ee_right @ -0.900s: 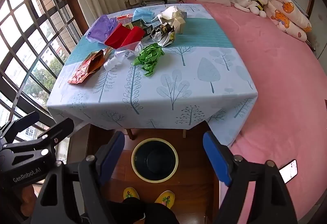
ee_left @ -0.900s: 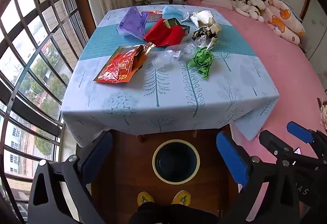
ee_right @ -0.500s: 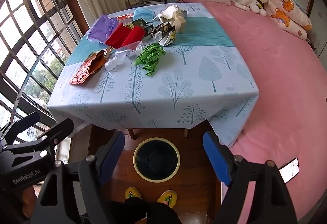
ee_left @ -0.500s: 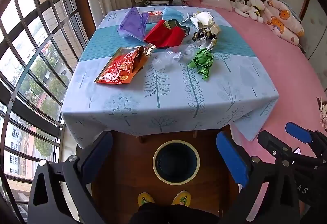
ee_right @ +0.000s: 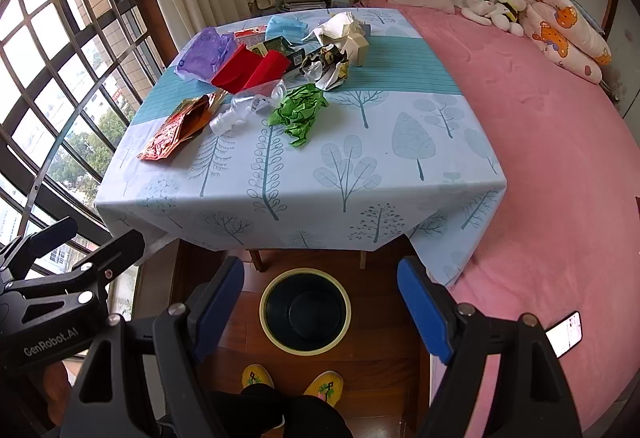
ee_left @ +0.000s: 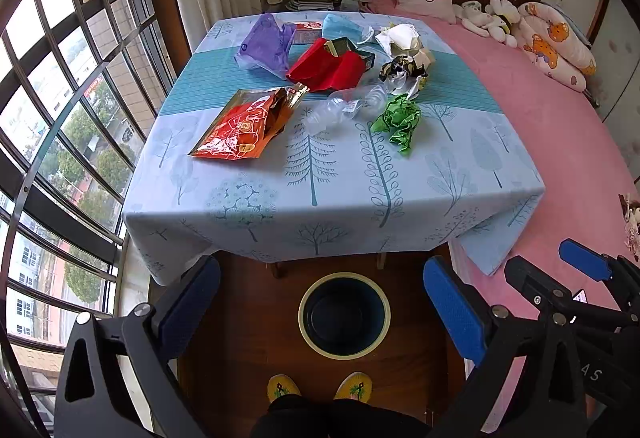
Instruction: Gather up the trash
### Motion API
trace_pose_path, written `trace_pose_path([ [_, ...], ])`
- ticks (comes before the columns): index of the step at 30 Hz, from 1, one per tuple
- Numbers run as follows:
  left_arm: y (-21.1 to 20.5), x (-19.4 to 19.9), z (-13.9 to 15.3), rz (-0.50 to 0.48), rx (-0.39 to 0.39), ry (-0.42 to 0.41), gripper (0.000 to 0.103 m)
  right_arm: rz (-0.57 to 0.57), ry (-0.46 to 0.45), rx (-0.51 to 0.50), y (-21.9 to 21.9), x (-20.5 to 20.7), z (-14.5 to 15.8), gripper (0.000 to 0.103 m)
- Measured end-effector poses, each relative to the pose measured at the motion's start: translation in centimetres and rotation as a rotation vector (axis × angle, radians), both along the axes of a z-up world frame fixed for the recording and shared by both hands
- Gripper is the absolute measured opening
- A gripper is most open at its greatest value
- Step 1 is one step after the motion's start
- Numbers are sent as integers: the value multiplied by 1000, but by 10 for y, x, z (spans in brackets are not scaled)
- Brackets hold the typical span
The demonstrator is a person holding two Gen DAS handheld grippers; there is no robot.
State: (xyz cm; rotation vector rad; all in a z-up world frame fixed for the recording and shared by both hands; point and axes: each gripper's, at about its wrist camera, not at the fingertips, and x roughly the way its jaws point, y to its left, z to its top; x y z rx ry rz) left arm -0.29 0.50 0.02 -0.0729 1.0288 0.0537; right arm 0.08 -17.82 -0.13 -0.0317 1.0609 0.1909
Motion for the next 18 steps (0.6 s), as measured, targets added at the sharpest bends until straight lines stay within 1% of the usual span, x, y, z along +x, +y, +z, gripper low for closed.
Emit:
trace_pose_path([
  [18, -2, -2, 2, -12, -3, -2, 101, -1, 5, 3, 1, -7, -1, 80],
])
